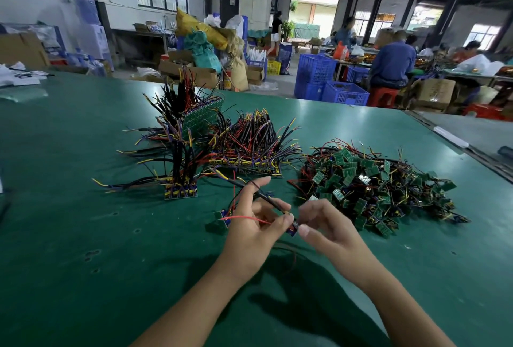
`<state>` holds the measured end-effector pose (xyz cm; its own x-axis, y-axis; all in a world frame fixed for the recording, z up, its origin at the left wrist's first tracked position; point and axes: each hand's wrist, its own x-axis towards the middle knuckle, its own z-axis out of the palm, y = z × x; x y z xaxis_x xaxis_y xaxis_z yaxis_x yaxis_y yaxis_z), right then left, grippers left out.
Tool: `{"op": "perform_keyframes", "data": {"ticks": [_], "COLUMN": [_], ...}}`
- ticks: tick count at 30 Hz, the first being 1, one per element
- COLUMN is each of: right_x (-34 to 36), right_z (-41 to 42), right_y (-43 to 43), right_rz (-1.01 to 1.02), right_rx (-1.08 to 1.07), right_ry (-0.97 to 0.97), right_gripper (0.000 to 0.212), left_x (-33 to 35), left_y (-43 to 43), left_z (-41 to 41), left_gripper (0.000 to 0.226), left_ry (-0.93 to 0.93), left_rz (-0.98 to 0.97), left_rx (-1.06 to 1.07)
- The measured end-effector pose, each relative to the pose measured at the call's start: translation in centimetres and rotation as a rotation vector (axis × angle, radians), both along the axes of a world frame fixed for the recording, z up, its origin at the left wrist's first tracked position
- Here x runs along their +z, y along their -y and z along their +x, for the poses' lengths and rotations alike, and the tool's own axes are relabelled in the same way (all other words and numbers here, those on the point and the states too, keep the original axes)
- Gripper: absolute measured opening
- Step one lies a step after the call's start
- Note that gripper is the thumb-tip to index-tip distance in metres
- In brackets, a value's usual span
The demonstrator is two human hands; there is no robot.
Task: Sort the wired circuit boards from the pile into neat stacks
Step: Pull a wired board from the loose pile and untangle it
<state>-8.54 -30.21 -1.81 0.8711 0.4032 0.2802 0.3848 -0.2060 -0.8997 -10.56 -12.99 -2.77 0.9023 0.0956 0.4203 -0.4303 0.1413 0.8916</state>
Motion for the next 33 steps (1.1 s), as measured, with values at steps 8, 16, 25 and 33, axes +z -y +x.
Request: {"op": "perform_keyframes", "data": {"ticks": [8,16,25,33], "right_x": [-1.1,-1.4,-1.1,-0.8], "right_z": [-0.3,-0.2,1.2,1.9], "right_y": [-1.4,-1.2,-0.4,0.0], "right_rz": [-0.156,-0.208,0.254,0.502], "right_rx": [-0.124,0.053,-0.237,-0.328], "right_ry": [0.278,0.088,-0.486,-0.519], "right_gripper": [0.026,0.021,0.029,0.027], "left_x": [-0.6,-1.3,-3.1,-2.8], "left_y": [-0.5,-0.7,-2.1,-2.5], "left_z": [0.5,1.0,1.2,1.3], "left_gripper": [0.029,0.047,0.082,0.036], "left_ry": [-0.031,-0.03,0.022,0.018], "left_rz": [0.069,0.071,1.21,1.354], "left_rx": [-0.031,-0.024,0.097,0.205]}}
